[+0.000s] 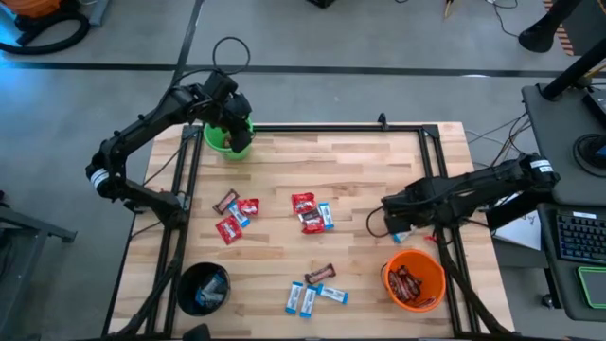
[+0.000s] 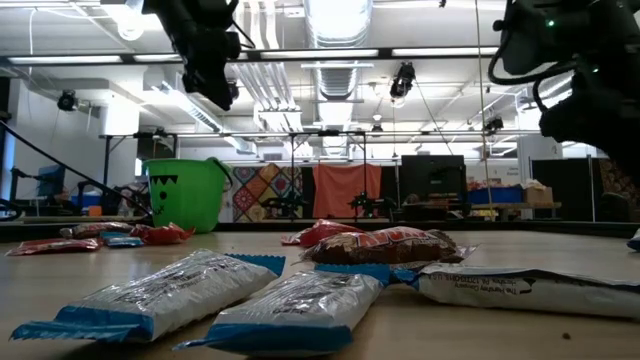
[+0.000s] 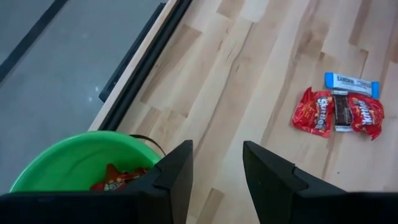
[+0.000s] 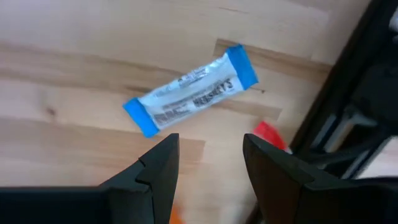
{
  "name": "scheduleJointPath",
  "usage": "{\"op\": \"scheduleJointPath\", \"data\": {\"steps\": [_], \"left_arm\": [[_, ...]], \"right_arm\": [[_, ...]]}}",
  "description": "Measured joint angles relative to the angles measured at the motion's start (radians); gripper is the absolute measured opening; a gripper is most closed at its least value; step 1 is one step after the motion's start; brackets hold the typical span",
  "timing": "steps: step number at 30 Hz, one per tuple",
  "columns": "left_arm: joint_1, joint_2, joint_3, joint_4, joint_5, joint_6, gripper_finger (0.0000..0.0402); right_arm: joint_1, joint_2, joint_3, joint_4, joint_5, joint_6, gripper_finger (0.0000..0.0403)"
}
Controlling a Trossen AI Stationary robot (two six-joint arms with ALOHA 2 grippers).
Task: Sort candy
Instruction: Put the white chocolate into the black bucket
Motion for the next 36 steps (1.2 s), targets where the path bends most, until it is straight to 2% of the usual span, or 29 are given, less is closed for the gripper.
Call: {"op": "scheduleJointPath", "data": {"steps": [6,11,14,17,21,30,36], "left_arm": [[0.006,0.001,0.0,0.0,0.0,-0.005,0.0123],[0.006,0.001,0.0,0.001,0.0,0.01,0.0123],[0.009,0.001,0.0,0.018,0.0,0.014,0.0123],[0.024,0.0,0.0,0.063,0.0,-0.015,0.0123],[0.055,0.0,0.0,0.117,-0.001,-0.063,0.0123],[0.188,0.0,0.0,0.149,-0.001,0.016,0.0123],[0.269,0.0,0.0,0.148,-0.001,0.049,0.0123]], "right_arm": [[-0.028,-0.001,0.0,0.051,-0.022,0.276,0.0171],[-0.027,-0.001,0.0,0.113,0.078,0.558,0.0171],[-0.027,-0.001,0.0,0.111,0.142,0.601,0.0171],[-0.027,-0.001,-0.006,0.102,0.162,0.653,0.0171],[-0.027,-0.001,-0.025,0.102,0.162,0.732,0.0171],[-0.014,-0.001,-0.06,0.108,0.14,0.955,0.0171],[-0.004,-0.001,-0.07,0.112,0.092,0.986,0.0171]]}}
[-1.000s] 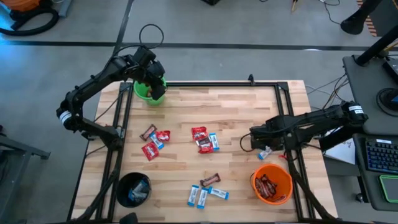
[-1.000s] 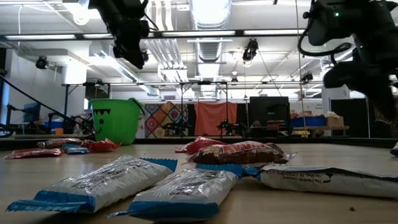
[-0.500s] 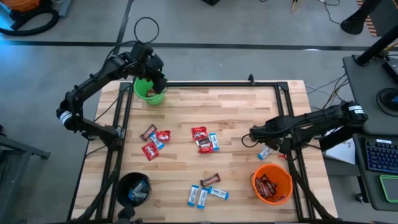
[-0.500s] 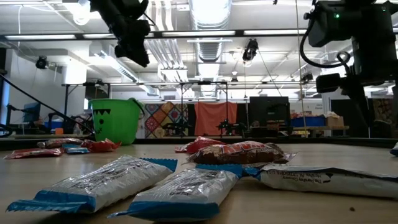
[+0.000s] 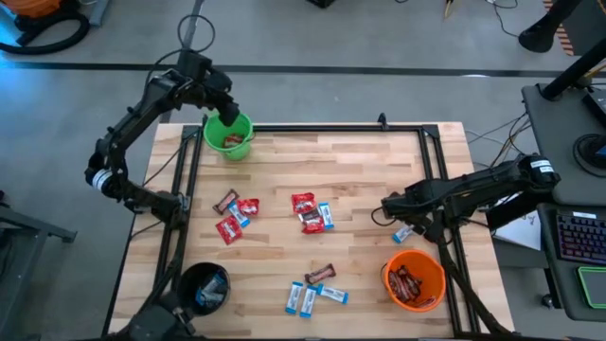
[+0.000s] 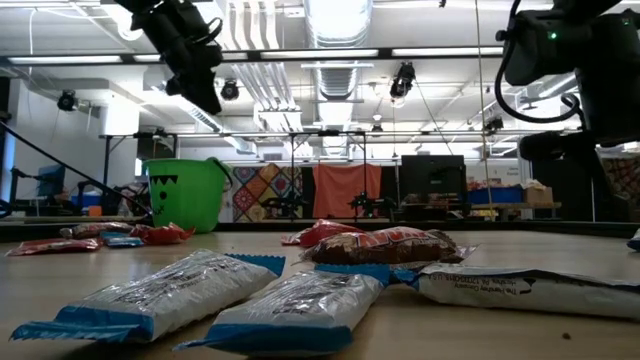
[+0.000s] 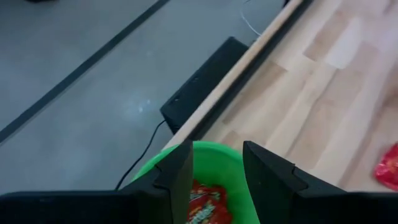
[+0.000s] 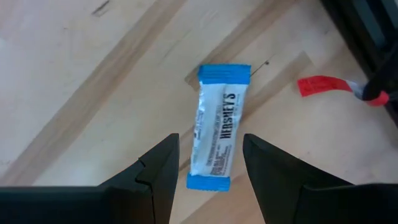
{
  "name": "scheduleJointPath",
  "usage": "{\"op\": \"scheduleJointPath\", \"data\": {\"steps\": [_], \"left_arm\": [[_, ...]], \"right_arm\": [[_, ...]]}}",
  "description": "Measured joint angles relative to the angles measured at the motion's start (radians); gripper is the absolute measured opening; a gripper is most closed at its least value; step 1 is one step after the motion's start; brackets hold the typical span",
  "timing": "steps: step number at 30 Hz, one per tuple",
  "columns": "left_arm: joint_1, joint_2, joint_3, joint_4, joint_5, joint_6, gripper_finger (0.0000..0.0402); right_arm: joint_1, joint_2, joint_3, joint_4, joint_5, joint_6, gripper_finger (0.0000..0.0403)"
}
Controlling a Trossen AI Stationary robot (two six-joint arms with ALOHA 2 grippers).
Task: Sort candy
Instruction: Put the white chocolate into the black bucket
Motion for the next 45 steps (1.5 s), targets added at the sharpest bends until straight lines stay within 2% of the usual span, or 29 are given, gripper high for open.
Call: {"op": "scheduleJointPath", "data": {"steps": [7,15,33,38,45], "left_arm": [[0.016,0.0,0.0,0.028,0.0,-0.001,0.0123],[0.017,0.0,0.0,0.063,0.001,-0.016,0.0123],[0.017,0.0,0.0,0.078,0.001,-0.054,0.0123],[0.017,0.0,0.0,0.093,0.001,-0.054,0.0123],[0.017,0.0,0.0,0.101,0.001,-0.054,0.0123]], "right_arm": [[0.0,0.0,-0.021,0.01,-0.012,0.0,0.0171],[0.0,0.0,-0.12,0.199,-0.013,-0.001,0.0171],[0.0,-0.002,-0.165,0.203,-0.036,-0.019,0.0169],[0.0,-0.002,-0.17,0.202,-0.037,-0.019,0.0142],[0.0,-0.001,-0.17,0.194,-0.04,-0.028,0.0064]]}}
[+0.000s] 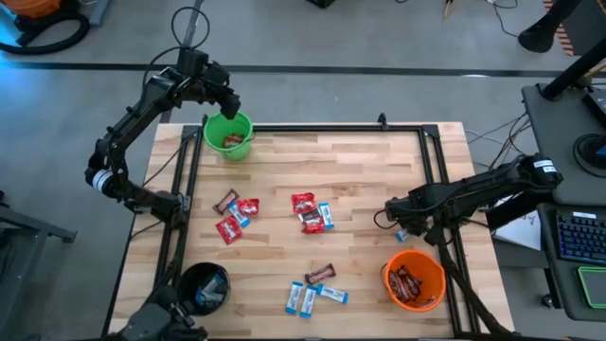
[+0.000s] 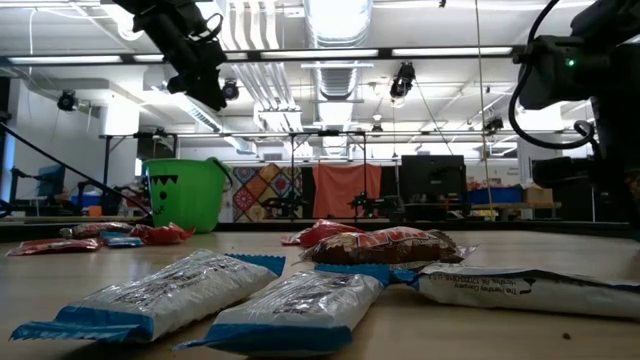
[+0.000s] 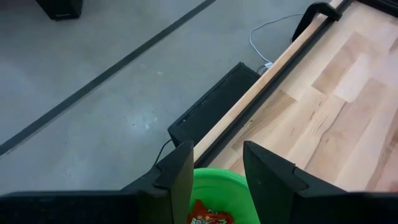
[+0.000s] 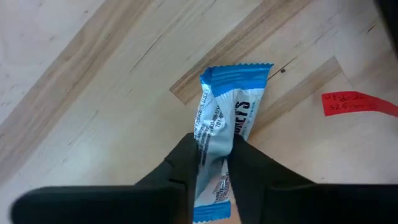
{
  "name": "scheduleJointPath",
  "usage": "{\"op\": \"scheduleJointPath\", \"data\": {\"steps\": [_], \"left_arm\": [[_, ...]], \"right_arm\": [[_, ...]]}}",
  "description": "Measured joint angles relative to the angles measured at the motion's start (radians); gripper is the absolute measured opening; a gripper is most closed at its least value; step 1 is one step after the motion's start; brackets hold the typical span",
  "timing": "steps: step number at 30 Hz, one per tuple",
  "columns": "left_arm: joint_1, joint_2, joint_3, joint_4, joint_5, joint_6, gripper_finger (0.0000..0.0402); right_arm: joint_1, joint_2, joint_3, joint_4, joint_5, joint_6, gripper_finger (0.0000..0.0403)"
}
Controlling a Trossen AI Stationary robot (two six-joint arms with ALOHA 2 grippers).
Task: Sort candy
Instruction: Put the white chocolate into the black bucket
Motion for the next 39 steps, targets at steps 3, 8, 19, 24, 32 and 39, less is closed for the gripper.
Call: {"op": "scheduleJointPath", "data": {"steps": [3,8,19,24,32,39], "left_arm": [[0.0,0.0,0.0,0.005,0.0,0.0,0.0123],[0.0,0.0,0.0,0.005,0.0,0.008,0.0123],[0.0,0.0,0.0,0.013,0.0,0.008,0.0123],[0.0,0.0,0.0,0.021,0.0,0.009,0.0123],[0.0,0.0,0.0,0.02,0.007,0.009,0.0123],[0.0,0.0,0.0,0.019,0.182,0.006,0.0123]], "right_arm": [[0.0,0.0,-0.001,0.0,0.0,-0.004,0.0034],[0.0,0.0,-0.001,0.003,0.003,-0.008,0.0012],[0.0,-0.001,0.024,-0.001,0.022,-0.026,0.0009],[0.0,-0.003,0.049,0.003,0.085,-0.032,0.0008],[0.0,-0.003,0.098,0.005,0.175,-0.047,0.0008],[0.0,-0.004,0.183,0.007,0.331,-0.068,0.0008]]}}
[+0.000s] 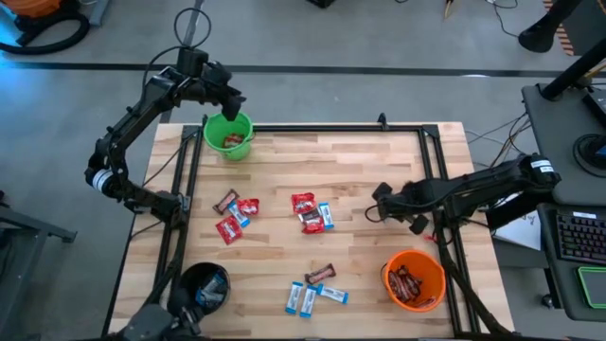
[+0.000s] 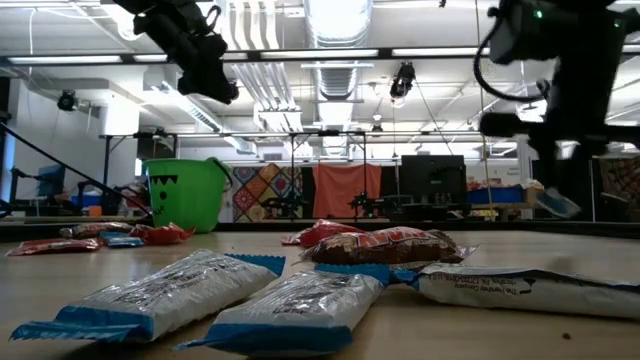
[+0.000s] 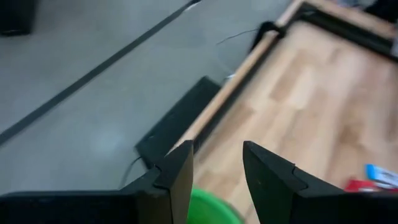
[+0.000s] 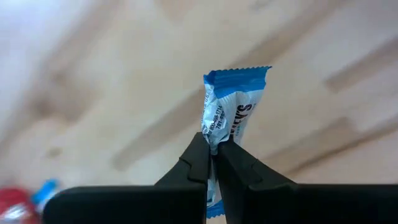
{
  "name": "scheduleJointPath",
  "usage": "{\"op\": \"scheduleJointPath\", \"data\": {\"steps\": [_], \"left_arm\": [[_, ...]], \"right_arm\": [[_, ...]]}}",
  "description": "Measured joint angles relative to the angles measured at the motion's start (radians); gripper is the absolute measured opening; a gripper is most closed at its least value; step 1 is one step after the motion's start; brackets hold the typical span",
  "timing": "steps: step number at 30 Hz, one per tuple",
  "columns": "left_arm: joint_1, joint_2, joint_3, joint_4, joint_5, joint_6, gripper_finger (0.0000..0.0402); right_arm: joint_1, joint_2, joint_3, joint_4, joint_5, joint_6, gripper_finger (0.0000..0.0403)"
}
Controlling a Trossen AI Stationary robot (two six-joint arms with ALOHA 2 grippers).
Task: Sort candy
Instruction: Put the white chocolate into the black bucket
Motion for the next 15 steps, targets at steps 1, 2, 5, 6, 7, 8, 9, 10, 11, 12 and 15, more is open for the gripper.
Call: {"op": "scheduleJointPath", "data": {"steps": [1,2,5,6,7,8,9,10,11,12,15], "left_arm": [[-0.001,0.0,0.0,0.0,0.027,-0.001,0.0123],[-0.001,0.0,0.0,0.0,0.05,-0.002,0.0123],[-0.007,0.0,0.0,0.0,0.103,-0.002,0.0123],[-0.009,0.0,0.0,0.0,0.116,-0.002,0.0123],[-0.013,0.0,0.0,-0.002,0.126,-0.005,0.0123],[-0.019,0.0,0.0,-0.006,0.141,-0.01,0.0123],[-0.025,0.0,0.0,-0.008,0.158,-0.019,0.0123],[-0.034,0.0,0.0,-0.008,0.178,-0.028,0.0123],[-0.046,0.0,0.0,-0.008,0.2,-0.037,0.0123],[-0.059,0.0,0.0,-0.008,0.22,-0.047,0.0123],[-0.123,0.0,0.0,-0.001,0.266,-0.084,0.0123]], "right_arm": [[0.0,0.0,0.017,-0.002,0.035,-0.006,0.0008],[0.0,0.0,0.033,-0.002,0.071,-0.012,0.0008],[0.0,-0.001,0.078,-0.001,0.188,-0.043,0.0008],[0.0,-0.001,0.091,-0.001,0.225,-0.053,0.0008],[0.0,-0.001,0.103,0.001,0.263,-0.063,0.0008],[0.0,-0.001,0.115,0.001,0.291,-0.08,0.0008],[-0.001,-0.001,0.125,0.002,0.311,-0.103,0.0008],[-0.001,0.0,0.134,0.002,0.325,-0.129,0.0008],[-0.001,0.002,0.142,0.003,0.335,-0.157,0.0008],[-0.001,0.004,0.151,0.003,0.344,-0.187,0.0008],[-0.001,0.004,0.174,0.006,0.373,-0.278,0.0008]]}}
